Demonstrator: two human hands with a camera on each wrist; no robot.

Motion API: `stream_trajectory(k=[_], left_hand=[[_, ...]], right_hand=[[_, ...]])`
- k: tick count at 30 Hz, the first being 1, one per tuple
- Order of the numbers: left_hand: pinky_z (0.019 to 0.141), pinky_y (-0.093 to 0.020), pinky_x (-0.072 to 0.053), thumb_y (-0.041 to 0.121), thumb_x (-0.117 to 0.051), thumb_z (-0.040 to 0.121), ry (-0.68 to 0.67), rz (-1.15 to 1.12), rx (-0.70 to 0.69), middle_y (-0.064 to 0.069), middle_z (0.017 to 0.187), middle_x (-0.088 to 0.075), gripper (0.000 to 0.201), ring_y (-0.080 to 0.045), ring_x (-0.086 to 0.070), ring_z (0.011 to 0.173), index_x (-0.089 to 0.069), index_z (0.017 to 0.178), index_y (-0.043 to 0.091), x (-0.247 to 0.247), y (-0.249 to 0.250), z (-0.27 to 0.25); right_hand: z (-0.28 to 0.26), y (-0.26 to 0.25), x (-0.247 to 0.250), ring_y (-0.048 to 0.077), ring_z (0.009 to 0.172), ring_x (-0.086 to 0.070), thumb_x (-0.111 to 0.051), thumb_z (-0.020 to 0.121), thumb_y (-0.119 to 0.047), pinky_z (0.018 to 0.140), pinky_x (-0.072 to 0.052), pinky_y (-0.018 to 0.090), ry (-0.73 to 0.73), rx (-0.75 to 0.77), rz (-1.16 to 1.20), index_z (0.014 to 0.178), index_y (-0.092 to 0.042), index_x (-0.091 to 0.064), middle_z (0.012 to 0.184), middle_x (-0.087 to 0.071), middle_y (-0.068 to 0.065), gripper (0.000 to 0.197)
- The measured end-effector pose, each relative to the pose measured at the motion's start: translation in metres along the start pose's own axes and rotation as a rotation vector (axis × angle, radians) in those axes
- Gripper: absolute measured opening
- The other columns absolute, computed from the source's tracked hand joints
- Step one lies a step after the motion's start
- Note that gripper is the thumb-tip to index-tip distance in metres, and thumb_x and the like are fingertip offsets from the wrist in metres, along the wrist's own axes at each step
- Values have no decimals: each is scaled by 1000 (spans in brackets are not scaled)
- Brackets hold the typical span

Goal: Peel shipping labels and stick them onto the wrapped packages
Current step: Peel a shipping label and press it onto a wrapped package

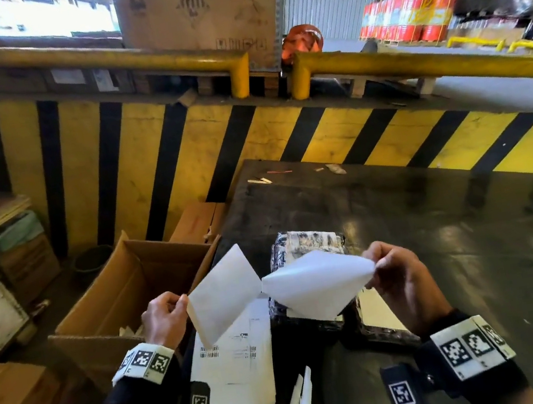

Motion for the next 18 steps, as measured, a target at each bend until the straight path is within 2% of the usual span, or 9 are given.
stream_trajectory(k=[2,4,7,9,11,13,15,18], left_hand=[[51,-29,-46,22,-58,93,27,-179,74,-15,69,-64,20,-24,-56,55,-63,87,4,3,-2,0],[48,-27,-44,22,-56,94,32,-349,109,-14,66,-65,23,-22,-54,52,-63,92,1,7,3,-5],[46,-23,-51,27,-54,94,32,-449,42,-15,77,-70,24,-23,-65,60,-62,97,5,15,25,-18],[49,-22,-53,31,-53,94,18,-450,-28,-10,84,-71,27,-24,-69,67,-61,102,7,18,43,-25],[57,-31,-58,33,-54,93,2,-464,-76,-7,88,-72,29,-25,-71,68,-62,105,8,20,57,-32],[65,-38,-59,32,-55,91,-1,-474,-127,-5,91,-73,29,-23,-72,70,-63,105,7,20,69,-40],[65,-34,-59,30,-56,91,17,-477,-187,-2,93,-73,27,-18,-72,71,-65,103,8,20,80,-49],[59,-20,-57,24,-57,91,52,-444,-286,3,92,-71,20,-10,-71,73,-66,102,10,19,92,-61]], right_hand=[[0,-2,6,13,48,-40,-69,41,-25,45,-38,20,2,7,75,54,-8,-50,54,-43,4,28],[0,0,8,14,45,-38,-71,40,-27,44,-39,21,-11,-22,76,55,-9,-50,48,-40,3,31],[1,15,5,17,44,-35,-53,57,-14,46,-34,25,-20,-96,-22,60,-3,-47,43,-38,6,13],[2,34,3,19,43,-37,-45,62,-10,45,-33,26,-43,-152,-161,63,-2,-47,43,-41,7,8],[1,61,-4,16,42,-44,-47,71,-9,46,-37,24,-145,-236,-420,65,-5,-51,47,-49,5,8],[-5,99,-10,8,45,-48,-51,85,-5,48,-39,19,-297,-353,-660,67,-8,-55,57,-54,4,19],[-14,139,-13,5,48,-49,-51,89,-1,50,-41,16,-415,-482,-754,66,-10,-56,63,-55,4,25],[-29,183,-18,-1,48,-53,-53,90,-1,51,-44,15,-564,-599,-821,67,-15,-55,65,-55,0,27]])
Point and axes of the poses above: each hand's wrist, its own z-axis towards the middle knuckle, its own x-axis out of the back of the hand, y = z × x, the point moved 5 cm from there along z, towards the middle knuckle
